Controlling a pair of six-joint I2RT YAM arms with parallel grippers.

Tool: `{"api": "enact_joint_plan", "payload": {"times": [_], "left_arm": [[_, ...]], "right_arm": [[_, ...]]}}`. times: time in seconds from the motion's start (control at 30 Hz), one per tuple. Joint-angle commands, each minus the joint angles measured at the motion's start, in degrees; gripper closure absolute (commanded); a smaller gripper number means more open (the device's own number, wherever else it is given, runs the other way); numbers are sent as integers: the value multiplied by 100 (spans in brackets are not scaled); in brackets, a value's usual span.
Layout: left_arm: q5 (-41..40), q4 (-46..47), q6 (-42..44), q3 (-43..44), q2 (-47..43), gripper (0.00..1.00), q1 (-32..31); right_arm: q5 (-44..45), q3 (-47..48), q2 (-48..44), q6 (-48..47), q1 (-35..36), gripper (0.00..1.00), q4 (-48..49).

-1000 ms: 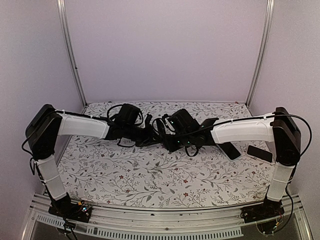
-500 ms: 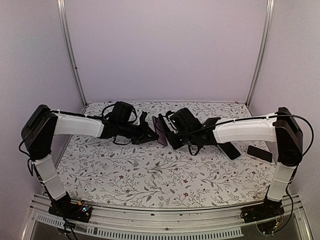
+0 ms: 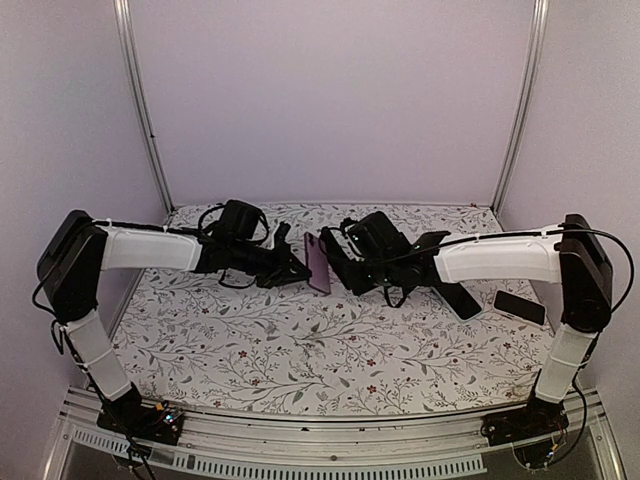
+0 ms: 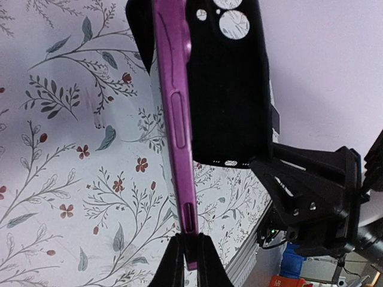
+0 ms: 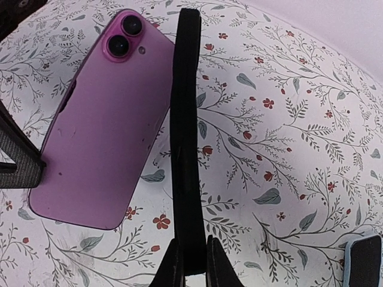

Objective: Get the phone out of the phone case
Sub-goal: Remove the phone case from the phone, then place the phone at the center of the board.

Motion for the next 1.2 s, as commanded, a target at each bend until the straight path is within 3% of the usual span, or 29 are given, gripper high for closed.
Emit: {"api": "enact_joint_plan", "payload": {"times": [0.0,0.3,0.53,1.17], "left_arm": [[-70,-95,440,251,-353,100,20],[-387,-500,637,122,-623,100,28],[-1022,-1234,1105,348,-668,100,108],[-3441,-3714,2964,1990,253,100,1804]], "right_arm": [[-375,57,-341,263,-313,100,71],[-1226,119,-302,555,-856,100,279],[-1417,21,-401,690,-1004,100,420],[-1985,-630,-948,868,-1163,100,887]]}}
